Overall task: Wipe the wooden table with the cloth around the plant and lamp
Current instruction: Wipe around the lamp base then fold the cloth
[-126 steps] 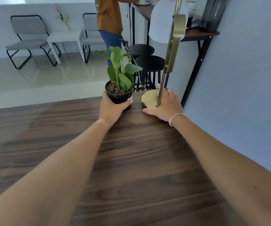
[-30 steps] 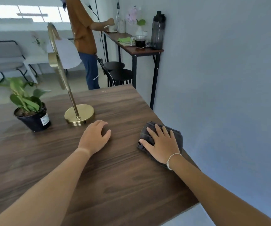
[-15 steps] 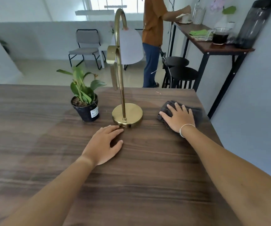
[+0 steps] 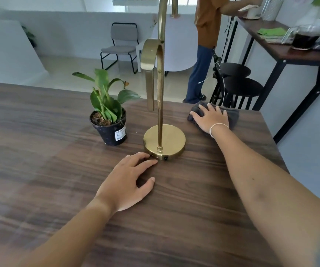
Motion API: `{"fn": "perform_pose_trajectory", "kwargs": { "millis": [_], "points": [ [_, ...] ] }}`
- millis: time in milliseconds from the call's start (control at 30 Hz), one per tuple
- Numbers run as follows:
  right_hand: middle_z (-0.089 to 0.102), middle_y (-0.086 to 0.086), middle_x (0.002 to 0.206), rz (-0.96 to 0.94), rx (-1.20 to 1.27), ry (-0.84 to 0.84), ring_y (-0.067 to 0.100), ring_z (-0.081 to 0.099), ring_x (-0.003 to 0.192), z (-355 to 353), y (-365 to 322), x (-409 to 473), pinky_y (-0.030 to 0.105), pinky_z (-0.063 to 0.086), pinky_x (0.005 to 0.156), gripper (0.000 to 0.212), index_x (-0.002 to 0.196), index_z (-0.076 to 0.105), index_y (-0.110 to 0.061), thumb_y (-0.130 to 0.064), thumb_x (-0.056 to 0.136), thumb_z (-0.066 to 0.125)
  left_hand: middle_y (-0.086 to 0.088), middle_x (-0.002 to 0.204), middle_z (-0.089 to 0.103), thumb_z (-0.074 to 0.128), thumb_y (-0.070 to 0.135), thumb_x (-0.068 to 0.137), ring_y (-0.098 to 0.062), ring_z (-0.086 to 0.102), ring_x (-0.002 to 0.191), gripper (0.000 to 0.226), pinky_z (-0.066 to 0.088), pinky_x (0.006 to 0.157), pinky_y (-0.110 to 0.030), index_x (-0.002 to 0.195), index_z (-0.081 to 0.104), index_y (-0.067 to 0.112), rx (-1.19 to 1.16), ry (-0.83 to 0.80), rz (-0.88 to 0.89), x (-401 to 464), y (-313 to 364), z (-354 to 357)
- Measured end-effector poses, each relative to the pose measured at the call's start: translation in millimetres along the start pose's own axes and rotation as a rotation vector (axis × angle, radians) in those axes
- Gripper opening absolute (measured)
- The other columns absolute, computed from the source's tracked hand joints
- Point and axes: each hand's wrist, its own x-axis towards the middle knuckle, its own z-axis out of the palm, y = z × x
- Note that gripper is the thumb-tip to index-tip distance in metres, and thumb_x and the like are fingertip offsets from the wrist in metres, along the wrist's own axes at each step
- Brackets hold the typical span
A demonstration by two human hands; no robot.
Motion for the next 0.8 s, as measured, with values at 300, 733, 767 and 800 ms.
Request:
{"fn": "perform_pose_trajectory", "kwargs": {
  "millis": [300, 733, 767, 800],
  "points": [
    [0.016, -0.006, 0.159, -0.336, 0.021, -0.036, 0.022, 0.011, 0.147, 1, 15, -42, 0.043, 0.006, 0.118, 0.055, 0.145, 0.026, -0.037, -0.057, 0.094, 0.023, 0.016, 0.147, 0.03, 0.023, 0.062, 0.074, -0.009, 0.024, 0.139, 0.067, 0.006, 0.115, -0.021, 0.136, 0.038, 0.041, 0.005, -0.01, -0.014, -1, 2, -2],
    [0.014, -0.005, 0.159, -0.299, 0.009, -0.07, 0.022, 0.01, 0.147, 0, -29, 11, 0.042, 0.006, 0.119, 0.059, 0.149, 0.019, -0.028, -0.055, 0.096, 0.021, 0.017, 0.147, 0.03, 0.029, 0.058, 0.079, -0.006, 0.024, 0.138, 0.06, 0.016, 0.119, -0.029, 0.136, 0.036, 0.042, 0.015, -0.011, -0.017, -1, -3, 2],
    [0.014, -0.005, 0.159, -0.306, 0.001, -0.07, 0.022, 0.01, 0.147, 0, -31, 9, 0.042, 0.005, 0.119, 0.06, 0.149, 0.019, -0.028, -0.055, 0.096, 0.021, 0.017, 0.146, 0.03, 0.029, 0.058, 0.079, -0.006, 0.024, 0.138, 0.06, 0.015, 0.119, -0.027, 0.136, 0.036, 0.042, 0.019, -0.004, -0.017, -1, -2, 1],
    [0.014, -0.005, 0.159, -0.308, -0.001, -0.072, 0.022, 0.01, 0.147, -1, -34, 9, 0.042, 0.005, 0.119, 0.061, 0.149, 0.019, -0.027, -0.057, 0.095, 0.021, 0.018, 0.146, 0.03, 0.029, 0.058, 0.079, -0.006, 0.024, 0.138, 0.06, 0.012, 0.118, -0.024, 0.136, 0.036, 0.042, 0.024, 0.001, -0.017, -1, -1, 1]
  ]
}}
